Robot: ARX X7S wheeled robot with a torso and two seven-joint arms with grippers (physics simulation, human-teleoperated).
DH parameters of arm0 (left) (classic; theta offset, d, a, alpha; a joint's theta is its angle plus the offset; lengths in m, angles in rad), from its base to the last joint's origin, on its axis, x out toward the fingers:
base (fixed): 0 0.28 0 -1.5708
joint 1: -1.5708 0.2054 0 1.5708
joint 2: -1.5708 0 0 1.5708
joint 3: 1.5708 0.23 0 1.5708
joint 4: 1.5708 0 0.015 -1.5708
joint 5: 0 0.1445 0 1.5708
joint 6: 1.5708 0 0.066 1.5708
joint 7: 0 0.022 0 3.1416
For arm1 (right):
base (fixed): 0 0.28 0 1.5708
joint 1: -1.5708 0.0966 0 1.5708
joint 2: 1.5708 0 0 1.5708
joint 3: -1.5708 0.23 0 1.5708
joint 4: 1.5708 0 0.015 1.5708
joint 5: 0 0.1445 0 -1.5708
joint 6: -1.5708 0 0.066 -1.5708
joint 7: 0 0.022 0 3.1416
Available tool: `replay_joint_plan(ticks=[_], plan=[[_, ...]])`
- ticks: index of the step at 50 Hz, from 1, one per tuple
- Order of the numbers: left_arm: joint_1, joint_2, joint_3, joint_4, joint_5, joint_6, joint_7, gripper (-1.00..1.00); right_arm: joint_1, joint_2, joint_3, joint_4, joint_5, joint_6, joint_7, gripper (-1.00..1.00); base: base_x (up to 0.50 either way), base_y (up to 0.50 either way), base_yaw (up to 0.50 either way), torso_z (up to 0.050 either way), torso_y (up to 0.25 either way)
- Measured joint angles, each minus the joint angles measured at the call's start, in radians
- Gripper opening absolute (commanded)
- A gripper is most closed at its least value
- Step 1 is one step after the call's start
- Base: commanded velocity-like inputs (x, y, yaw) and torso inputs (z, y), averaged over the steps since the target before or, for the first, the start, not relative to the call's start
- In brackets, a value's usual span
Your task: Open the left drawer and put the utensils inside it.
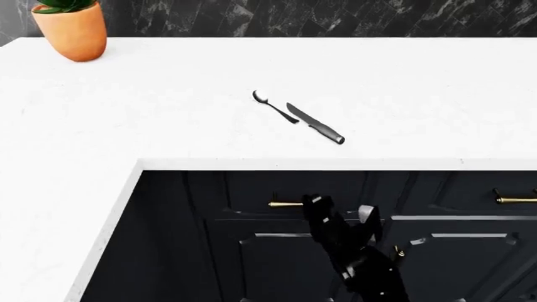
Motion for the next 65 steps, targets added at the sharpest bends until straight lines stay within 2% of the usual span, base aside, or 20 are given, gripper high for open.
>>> replay_joint_plan(ticks=[7, 16, 32, 33, 39, 45, 56, 65], plan=[[-0.002, 0.000, 0.000, 0.001, 0.003, 0.002, 0.005, 1.00, -0.162, 0.000, -0.076, -0.282, 0.117, 0.057, 0.112, -1.00, 0.00, -0.01, -0.01, 0.000, 0.000], [-0.004, 0.000, 0.002, 0.004, 0.006, 0.007, 0.009, 1.00, -0.408, 0.000, -0.141, -0.655, 0.151, 0.069, 0.212, -1.00, 0.00, 0.00, -0.01, 0.000, 0.000], [-0.003, 0.000, 0.009, 0.011, 0.008, 0.016, 0.009, 1.00, -0.896, 0.000, -0.213, -1.129, 0.206, -0.045, 0.190, -1.00, 0.00, -0.01, -0.01, 0.000, 0.001], [-0.003, 0.000, 0.010, 0.011, 0.008, 0.016, 0.009, 1.00, -0.922, 0.000, -0.216, -1.149, 0.216, -0.052, 0.189, 1.00, 0.00, -0.01, -0.01, 0.000, 0.000], [-0.002, 0.000, 0.013, 0.014, 0.009, 0.018, 0.010, 1.00, -1.046, 0.002, -0.147, -1.216, 0.267, -0.302, 0.250, 1.00, 0.00, 0.00, 0.00, 0.000, 0.000], [-0.002, 0.000, 0.015, 0.017, 0.010, 0.021, 0.010, 1.00, -1.109, 0.010, -0.091, -1.228, 0.358, -0.474, 0.301, 1.00, 0.00, 0.00, 0.00, 0.000, 0.000], [-0.005, 0.000, 0.016, 0.018, 0.011, 0.024, 0.012, 1.00, -1.164, 0.026, -0.074, -1.246, 0.439, -0.637, 0.346, 1.00, 0.00, 0.00, 0.00, 0.000, 0.000], [-0.008, 0.000, 0.016, 0.016, 0.011, 0.024, 0.011, 1.00, -1.194, 0.046, -0.090, -1.345, 0.343, -0.722, 0.394, 1.00, 0.00, 0.00, 0.00, 0.000, 0.000]])
